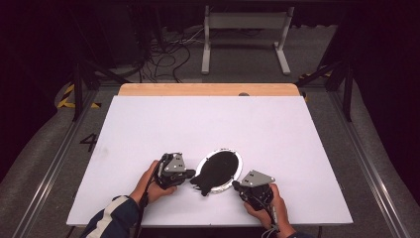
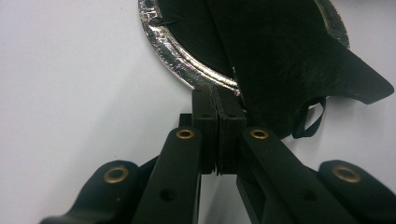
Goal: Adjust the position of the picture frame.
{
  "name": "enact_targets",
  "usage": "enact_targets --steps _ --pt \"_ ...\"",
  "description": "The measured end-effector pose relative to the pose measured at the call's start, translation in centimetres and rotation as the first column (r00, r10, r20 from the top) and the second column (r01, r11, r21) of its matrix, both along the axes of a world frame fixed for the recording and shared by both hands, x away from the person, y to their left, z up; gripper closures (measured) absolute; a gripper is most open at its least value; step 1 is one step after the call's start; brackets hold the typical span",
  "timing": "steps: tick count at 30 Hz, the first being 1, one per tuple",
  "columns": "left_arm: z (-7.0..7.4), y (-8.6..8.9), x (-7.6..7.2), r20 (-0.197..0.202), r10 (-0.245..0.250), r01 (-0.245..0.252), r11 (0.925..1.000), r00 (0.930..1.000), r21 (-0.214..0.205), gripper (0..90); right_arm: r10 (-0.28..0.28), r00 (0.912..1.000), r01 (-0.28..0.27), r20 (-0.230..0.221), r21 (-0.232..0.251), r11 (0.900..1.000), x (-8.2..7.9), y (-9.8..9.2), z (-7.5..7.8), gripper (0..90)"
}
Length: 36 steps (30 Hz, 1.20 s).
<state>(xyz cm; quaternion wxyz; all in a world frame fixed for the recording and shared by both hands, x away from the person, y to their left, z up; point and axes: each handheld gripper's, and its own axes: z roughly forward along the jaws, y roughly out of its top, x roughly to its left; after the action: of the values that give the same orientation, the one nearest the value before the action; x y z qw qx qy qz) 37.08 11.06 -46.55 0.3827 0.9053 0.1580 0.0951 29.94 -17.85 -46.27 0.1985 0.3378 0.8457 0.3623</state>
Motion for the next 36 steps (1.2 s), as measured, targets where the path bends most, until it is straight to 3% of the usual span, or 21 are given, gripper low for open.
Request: enact_targets --steps 2,19,36 --pt "0.0 0.0 0.0 0.0 -0.001 0.001 1.0 1.0 0.0 89.0 0.003 0.9999 -0.003 0.015 -0.019 0.9998 0.1 0.2 0.0 90.0" --pt "-0.1 0.0 0.0 -0.027 0.018 -0.018 0.9996 0.9995 -0.02 90.0 -0.034 0.9994 0.034 -0.005 -0.002 0.9994 1.4 0.4 0.1 90.0" --pt "-0.1 -0.6 0.3 -0.015 0.025 -0.025 0.9994 0.9996 -0.025 89.8 -0.101 0.9948 0.101 -0.012 0.003 0.9949 4.9 0.4 0.2 90.0"
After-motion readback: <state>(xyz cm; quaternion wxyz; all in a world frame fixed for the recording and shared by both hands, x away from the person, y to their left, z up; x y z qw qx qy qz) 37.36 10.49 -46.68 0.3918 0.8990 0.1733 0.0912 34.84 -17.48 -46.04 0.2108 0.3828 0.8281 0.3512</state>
